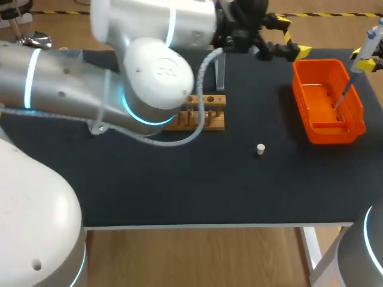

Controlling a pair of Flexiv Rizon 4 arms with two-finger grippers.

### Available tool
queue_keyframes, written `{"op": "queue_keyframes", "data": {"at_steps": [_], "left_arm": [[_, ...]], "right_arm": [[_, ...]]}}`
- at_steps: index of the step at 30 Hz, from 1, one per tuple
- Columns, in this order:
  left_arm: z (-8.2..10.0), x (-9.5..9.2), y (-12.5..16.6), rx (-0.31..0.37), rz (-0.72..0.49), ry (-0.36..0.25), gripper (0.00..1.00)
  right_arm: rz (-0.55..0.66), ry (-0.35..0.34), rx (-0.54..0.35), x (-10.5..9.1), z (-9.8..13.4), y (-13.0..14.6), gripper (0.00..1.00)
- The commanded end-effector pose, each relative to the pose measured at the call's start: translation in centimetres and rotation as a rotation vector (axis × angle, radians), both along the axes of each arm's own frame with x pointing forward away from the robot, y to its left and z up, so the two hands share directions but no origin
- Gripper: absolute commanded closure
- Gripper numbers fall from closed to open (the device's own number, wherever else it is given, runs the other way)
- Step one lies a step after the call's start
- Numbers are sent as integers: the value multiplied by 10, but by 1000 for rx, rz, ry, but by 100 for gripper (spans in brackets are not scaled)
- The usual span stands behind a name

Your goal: Invert the test tube, pick up the pipette, mount the tip to pipette, aspirate from beaker and dispense into the tube, eject the tip, return the pipette, and cap with the stopper.

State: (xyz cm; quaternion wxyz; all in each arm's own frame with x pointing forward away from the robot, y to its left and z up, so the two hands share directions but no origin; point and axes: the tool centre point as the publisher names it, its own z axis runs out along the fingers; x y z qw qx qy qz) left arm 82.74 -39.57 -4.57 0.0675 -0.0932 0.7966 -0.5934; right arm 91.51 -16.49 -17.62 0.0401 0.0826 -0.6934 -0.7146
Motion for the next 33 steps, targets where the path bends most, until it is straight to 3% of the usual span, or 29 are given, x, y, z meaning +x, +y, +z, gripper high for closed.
{"op": "queue_keyframes", "data": {"at_steps": [1, 22, 33], "left_arm": [[-11, 8, -32, -6, 4, -3, 100], [-11, 8, -32, -6, 4, -3, 100], [-16, 29, -76, -57, -11, -19, 100]], "right_arm": [[0, -2, -2, 0, 1, 0, 100], [0, -2, -2, 0, 1, 0, 100], [0, -2, -2, 0, 1, 0, 100]]}}
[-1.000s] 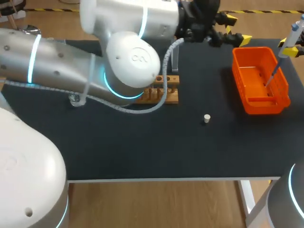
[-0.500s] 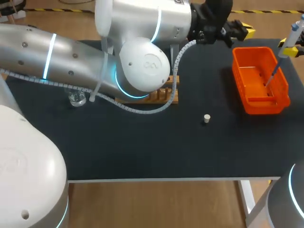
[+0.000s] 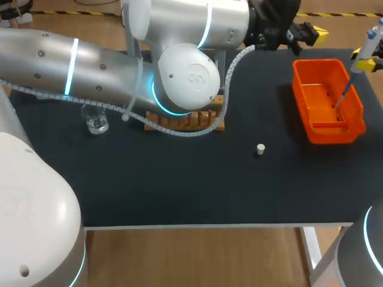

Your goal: Invert the test tube, pick up the pipette, mount the tip to pipette, aspirate from beaker and dispense into the tube, eject the tip, return the pipette, and cap with the stopper.

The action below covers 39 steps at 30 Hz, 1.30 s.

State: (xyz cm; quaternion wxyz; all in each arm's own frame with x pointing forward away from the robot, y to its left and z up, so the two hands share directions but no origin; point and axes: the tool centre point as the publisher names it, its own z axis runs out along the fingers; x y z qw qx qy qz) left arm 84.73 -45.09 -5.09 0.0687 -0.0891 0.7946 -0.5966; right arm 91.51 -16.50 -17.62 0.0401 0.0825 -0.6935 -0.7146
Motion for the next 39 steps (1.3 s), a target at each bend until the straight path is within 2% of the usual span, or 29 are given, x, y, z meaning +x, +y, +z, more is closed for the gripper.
{"op": "queue_keyframes", "data": {"at_steps": [1, 6, 22, 26, 39], "left_arm": [[-11, 10, -24, -55, -3, -14, 100], [-13, 17, -42, -92, 11, -37, 100], [-6, 35, -93, -125, -3, -62, 100], [-10, 38, -100, -140, 11, -48, 100], [-12, 49, -113, -177, 23, -76, 100]], "right_arm": [[0, -2, -2, 0, 0, 0, 100], [0, -2, -2, 0, 0, 0, 100], [0, -2, -2, 0, 0, 0, 100], [0, -2, -2, 0, 0, 0, 100], [0, -2, -2, 0, 0, 0, 100]]}}
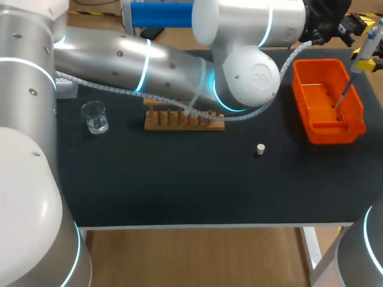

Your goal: Invert the test tube, pick up the pipette, mount the tip to pipette, aspirate from beaker and dispense into the tube, eject the tip, return the pipette, and cap with the stopper.

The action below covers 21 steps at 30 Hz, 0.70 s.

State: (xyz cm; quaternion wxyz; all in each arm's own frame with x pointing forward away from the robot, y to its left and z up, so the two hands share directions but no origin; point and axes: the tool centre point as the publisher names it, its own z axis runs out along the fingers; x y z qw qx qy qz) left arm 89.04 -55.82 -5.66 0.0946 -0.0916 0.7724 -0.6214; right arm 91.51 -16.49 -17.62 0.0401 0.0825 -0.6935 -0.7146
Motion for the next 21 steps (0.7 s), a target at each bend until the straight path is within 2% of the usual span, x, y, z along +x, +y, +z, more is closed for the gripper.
{"op": "queue_keyframes", "data": {"at_steps": [1, 21], "left_arm": [[-7, 6, -6, -116, -15, -36, 100], [-15, 19, -19, -159, -39, -93, 100]], "right_arm": [[0, -2, -2, 0, 0, 0, 100], [0, -2, -2, 0, 0, 0, 100]]}}
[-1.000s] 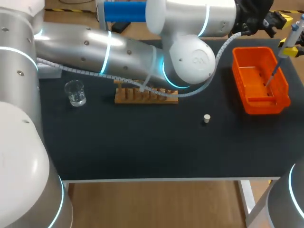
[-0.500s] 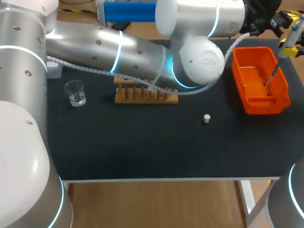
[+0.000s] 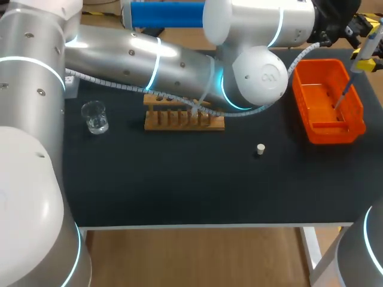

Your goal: Invert the test tube, pick up the pipette, mount the tip to pipette, aspirate from beaker and dispense into the tube, eject the tip, return the pipette, and cap with the stopper.

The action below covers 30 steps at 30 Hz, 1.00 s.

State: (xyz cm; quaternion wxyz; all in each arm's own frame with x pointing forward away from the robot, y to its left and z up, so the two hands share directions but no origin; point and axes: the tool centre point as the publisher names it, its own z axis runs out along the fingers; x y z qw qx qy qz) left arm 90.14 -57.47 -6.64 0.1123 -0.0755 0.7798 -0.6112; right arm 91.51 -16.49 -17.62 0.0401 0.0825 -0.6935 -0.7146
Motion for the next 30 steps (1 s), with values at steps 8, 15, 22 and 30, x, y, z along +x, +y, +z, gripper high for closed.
{"op": "queue_keyframes", "data": {"at_steps": [8, 15, 22, 30], "left_arm": [[-9, 14, -6, -194, -54, -49, 100], [-15, 15, -6, -197, -56, -33, 100], [-20, 14, -5, -196, -52, -20, 100], [-28, 14, -5, -197, -49, -6, 100]], "right_arm": [[0, -2, -2, 0, 0, 0, 100], [0, -2, -2, 0, 0, 0, 100], [0, -2, -2, 0, 0, 0, 100], [0, -2, -2, 0, 0, 0, 100]]}}
